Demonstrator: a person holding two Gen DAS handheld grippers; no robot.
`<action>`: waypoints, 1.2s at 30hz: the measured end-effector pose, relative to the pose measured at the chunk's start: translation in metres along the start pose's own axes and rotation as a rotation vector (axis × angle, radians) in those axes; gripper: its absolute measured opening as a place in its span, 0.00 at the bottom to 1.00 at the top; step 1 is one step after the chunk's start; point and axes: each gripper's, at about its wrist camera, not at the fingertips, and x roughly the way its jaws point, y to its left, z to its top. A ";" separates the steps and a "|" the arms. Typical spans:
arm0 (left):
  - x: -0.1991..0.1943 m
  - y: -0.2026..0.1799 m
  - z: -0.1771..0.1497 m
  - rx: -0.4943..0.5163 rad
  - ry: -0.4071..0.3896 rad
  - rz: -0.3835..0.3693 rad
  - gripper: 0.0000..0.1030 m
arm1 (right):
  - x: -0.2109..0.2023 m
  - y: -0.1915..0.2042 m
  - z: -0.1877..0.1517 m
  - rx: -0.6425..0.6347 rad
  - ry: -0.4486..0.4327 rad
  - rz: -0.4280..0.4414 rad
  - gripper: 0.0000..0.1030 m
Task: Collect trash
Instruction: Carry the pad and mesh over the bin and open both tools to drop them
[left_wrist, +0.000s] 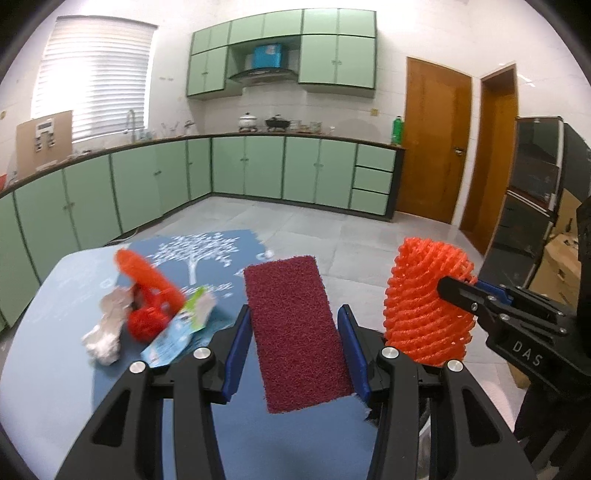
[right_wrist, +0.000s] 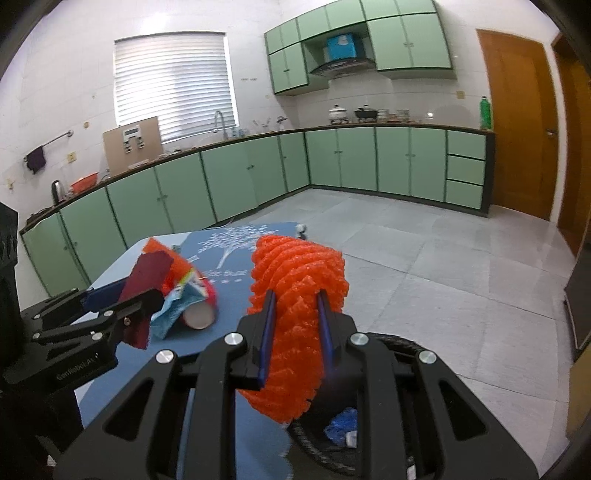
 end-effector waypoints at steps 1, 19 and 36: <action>0.004 -0.006 0.002 0.007 -0.003 -0.014 0.45 | -0.001 -0.006 0.000 0.003 -0.004 -0.014 0.20; 0.089 -0.083 0.003 0.090 0.051 -0.174 0.45 | 0.018 -0.102 -0.021 0.084 0.023 -0.149 0.20; 0.167 -0.104 -0.004 0.081 0.183 -0.210 0.52 | 0.079 -0.146 -0.045 0.144 0.152 -0.201 0.39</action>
